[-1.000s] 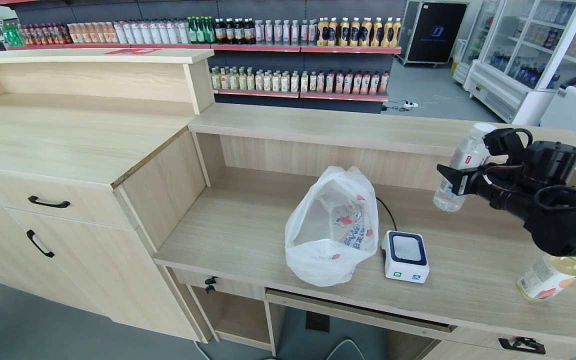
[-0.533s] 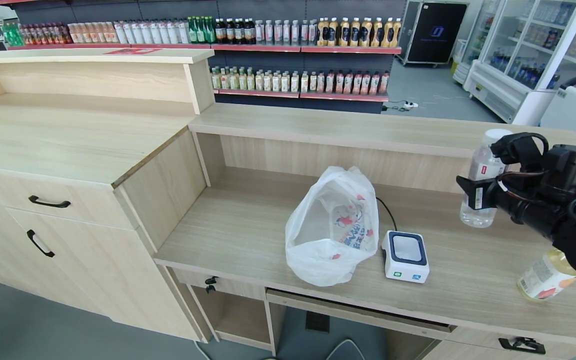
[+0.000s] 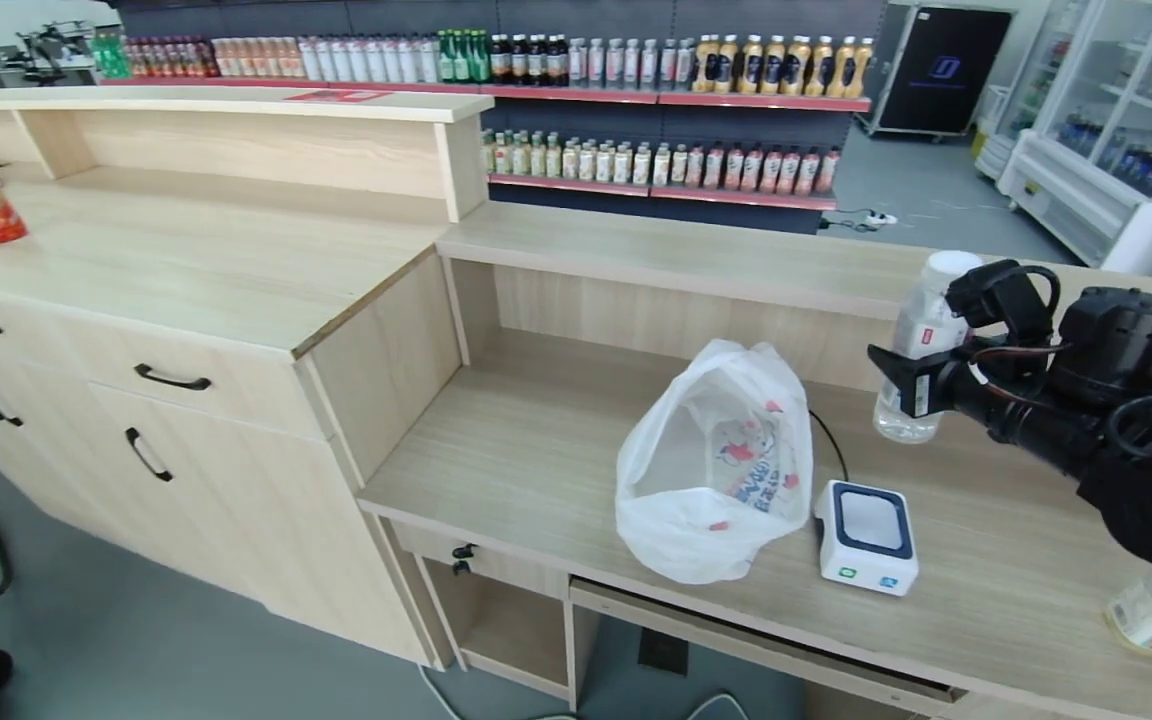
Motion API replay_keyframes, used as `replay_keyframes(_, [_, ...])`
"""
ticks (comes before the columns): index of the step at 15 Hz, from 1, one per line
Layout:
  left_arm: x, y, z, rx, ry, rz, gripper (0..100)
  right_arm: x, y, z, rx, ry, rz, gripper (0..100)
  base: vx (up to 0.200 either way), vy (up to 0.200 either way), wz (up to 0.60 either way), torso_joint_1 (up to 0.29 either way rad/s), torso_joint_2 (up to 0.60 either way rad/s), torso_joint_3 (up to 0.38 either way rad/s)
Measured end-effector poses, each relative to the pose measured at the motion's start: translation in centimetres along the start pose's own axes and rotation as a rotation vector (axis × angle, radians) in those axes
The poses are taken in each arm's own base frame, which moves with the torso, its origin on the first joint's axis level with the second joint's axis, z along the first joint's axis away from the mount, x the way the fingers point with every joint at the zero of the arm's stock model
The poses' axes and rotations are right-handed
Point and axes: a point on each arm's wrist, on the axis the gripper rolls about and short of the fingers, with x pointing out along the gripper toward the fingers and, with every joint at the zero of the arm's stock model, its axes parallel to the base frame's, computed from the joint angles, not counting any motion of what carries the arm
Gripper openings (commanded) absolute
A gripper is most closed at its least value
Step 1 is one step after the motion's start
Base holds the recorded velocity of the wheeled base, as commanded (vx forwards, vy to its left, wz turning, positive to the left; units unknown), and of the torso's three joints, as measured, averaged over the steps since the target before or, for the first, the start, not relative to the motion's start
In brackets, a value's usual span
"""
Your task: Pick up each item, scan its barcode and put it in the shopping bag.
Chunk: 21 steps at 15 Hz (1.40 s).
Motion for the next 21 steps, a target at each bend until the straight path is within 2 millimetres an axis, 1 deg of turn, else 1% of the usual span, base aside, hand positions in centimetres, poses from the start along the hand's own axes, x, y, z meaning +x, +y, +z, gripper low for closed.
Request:
replay_keyframes(2, [0.0,0.0,0.0,0.0,0.0,-0.001,100,0.7,0.2,-0.7,0.018,-0.025,0.036,0,0.0,0.0,0.0,0.0,0.0,0.0])
replay_keyframes(4, [0.0,0.0,0.0,0.0,0.0,0.0,100,1.7,0.8,-2.2,0.047,-0.048,0.088,0,0.0,0.0,0.0,0.0,0.0,0.0])
replay_keyframes(5, [0.0,0.0,0.0,0.0,0.0,-0.001,100,2.3,1.1,-3.1,0.05,-0.078,0.145,0,0.0,0.0,0.0,0.0,0.0,0.0])
replay_keyframes(6, [0.0,0.0,0.0,0.0,0.0,0.001,100,2.9,1.6,-4.4,0.054,-0.083,0.231,0,0.0,0.0,0.0,0.0,0.0,0.0])
replay_keyframes(8, [0.0,0.0,0.0,0.0,0.0,-0.002,100,3.8,2.7,-6.6,0.063,-0.07,0.343,0,0.0,0.0,0.0,0.0,0.0,0.0])
replay_keyframes(10, [0.0,0.0,0.0,0.0,0.0,0.0,100,4.4,3.6,-8.5,0.075,-0.022,0.38,0,0.0,0.0,0.0,0.0,0.0,0.0])
replay_keyframes(14, [0.0,0.0,0.0,0.0,0.0,-0.001,100,5.1,5.2,-10.5,0.087,0.014,0.423,0,0.0,0.0,0.0,0.0,0.0,0.0])
replay_keyframes(17, [0.0,0.0,0.0,0.0,0.0,-0.001,100,5.7,6.4,-11.3,0.111,0.015,0.504,0,0.0,0.0,0.0,0.0,0.0,0.0])
replay_keyframes(21, [0.0,0.0,0.0,0.0,0.0,0.0,100,6.8,7.6,-12.2,0.101,-0.015,0.527,0,0.0,0.0,0.0,0.0,0.0,0.0])
